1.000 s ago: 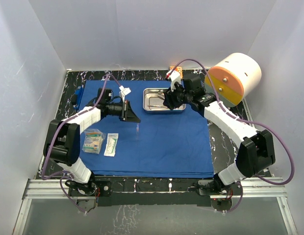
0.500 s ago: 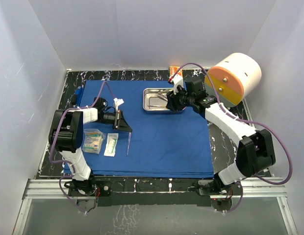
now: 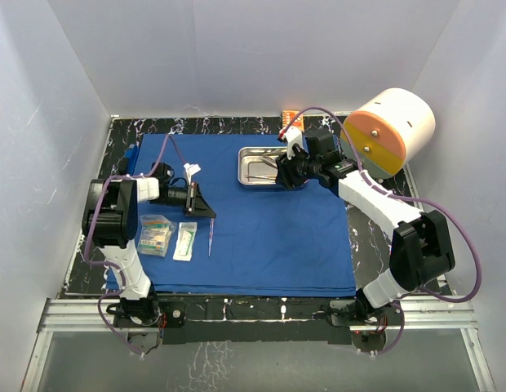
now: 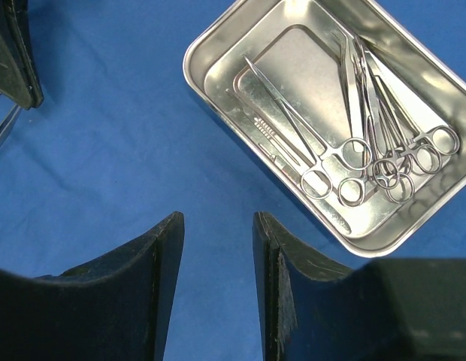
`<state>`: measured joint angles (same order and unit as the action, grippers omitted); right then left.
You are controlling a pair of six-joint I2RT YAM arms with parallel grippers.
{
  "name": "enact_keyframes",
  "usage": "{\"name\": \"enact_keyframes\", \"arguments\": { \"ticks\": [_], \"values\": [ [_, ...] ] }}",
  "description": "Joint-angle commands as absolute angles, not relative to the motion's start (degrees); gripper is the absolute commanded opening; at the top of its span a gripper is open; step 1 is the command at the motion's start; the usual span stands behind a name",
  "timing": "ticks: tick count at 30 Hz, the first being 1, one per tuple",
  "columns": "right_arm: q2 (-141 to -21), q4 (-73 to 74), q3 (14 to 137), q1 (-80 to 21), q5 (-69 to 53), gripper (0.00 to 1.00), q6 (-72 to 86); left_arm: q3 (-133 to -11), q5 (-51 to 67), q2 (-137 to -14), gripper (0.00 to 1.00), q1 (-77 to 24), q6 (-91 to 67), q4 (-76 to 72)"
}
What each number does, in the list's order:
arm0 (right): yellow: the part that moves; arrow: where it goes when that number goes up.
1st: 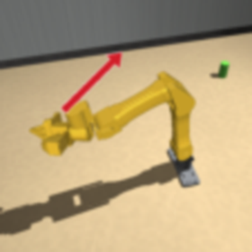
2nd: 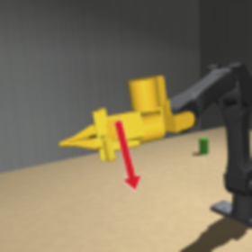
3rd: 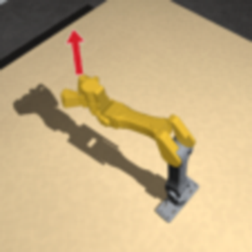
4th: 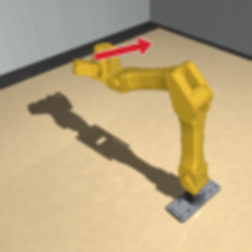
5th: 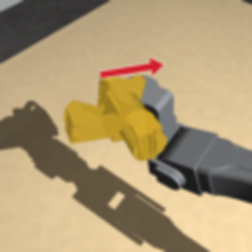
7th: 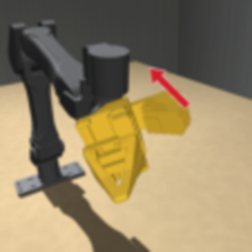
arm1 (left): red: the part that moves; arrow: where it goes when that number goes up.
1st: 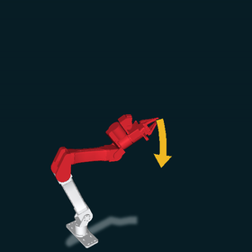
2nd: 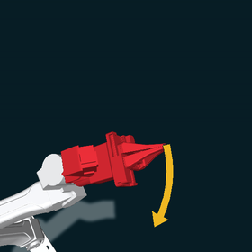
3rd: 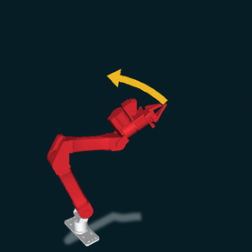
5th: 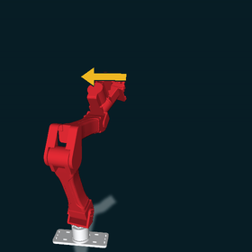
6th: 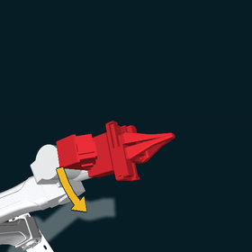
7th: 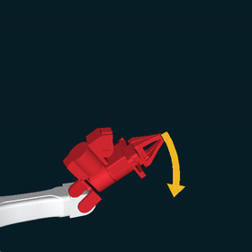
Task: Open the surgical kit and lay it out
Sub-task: Place the medical item in the surgical kit.
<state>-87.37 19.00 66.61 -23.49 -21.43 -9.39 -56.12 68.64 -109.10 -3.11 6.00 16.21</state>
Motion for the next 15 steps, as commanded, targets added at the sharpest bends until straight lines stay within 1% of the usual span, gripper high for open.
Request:
{"name": "enact_keyframes", "arguments": {
  "ticks": [1,7,15],
  "values": [
    [-86.6,16.0,67.2,-23.2,-22.5,0.40,-9.8,-57.2,70.9,-110.3,0.00,-2.8,3.4,12.8],
    [-86.2,15.9,66.8,-23.2,-22.5,0.40,-9.9,-58.1,70.3,-111.8,0.00,-2.6,3.6,12.9],
    [-86.0,15.9,66.6,-23.2,-22.9,0.40,-9.9,-59.9,69.8,-113.6,0.11,-2.6,7.1,16.7]
  ]
}}
